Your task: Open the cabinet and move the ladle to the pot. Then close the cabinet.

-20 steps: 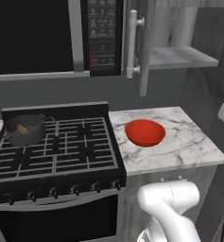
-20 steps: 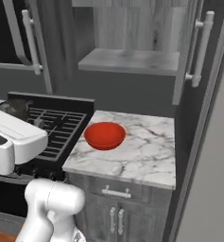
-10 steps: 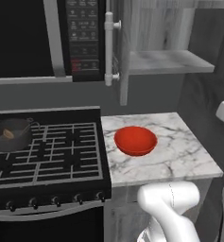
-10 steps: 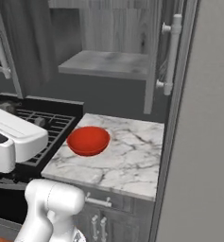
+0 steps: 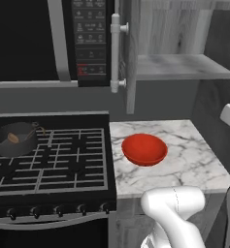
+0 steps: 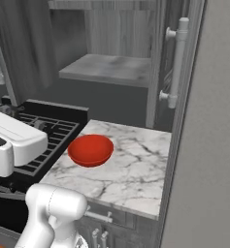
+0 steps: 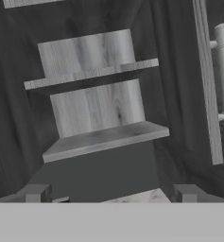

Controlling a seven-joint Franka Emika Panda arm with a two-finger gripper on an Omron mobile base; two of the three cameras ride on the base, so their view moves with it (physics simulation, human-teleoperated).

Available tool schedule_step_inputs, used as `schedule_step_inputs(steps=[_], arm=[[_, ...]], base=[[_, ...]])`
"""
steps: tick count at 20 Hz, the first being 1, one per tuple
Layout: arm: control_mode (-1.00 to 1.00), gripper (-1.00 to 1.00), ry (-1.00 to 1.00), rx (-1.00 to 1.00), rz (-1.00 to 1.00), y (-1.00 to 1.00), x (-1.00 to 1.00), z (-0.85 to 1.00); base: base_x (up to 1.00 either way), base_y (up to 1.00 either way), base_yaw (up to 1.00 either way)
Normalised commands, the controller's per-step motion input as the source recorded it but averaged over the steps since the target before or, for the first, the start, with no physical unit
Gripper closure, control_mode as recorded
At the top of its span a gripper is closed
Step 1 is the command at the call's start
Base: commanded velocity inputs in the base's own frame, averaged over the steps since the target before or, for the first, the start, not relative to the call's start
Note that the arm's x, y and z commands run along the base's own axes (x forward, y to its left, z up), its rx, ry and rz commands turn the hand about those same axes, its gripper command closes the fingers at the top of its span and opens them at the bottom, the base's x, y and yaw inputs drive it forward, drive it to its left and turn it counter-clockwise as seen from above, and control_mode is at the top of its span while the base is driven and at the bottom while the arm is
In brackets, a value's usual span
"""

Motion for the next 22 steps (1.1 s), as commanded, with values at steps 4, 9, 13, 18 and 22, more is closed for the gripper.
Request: schedule_step_inputs(steps=[4, 9, 13, 18, 22], arm=[[1.0, -1.0, 0.0, 0.0, 0.0, 0.0, 0.0, 0.0], [1.0, -1.0, 0.0, 0.0, 0.0, 0.0, 0.0, 0.0], [1.0, -1.0, 0.0, 0.0, 0.0, 0.0, 0.0, 0.0], [1.0, -1.0, 0.0, 0.0, 0.0, 0.0, 0.0, 0.0], [1.0, -1.0, 0.0, 0.0, 0.0, 0.0, 0.0, 0.0]], base=[[0.58, -0.38, 0.01], [0.6, -0.2, -0.04], [0.5, -0.08, -0.09], [0.42, -0.02, -0.19], [0.46, 0.0, -0.27]])
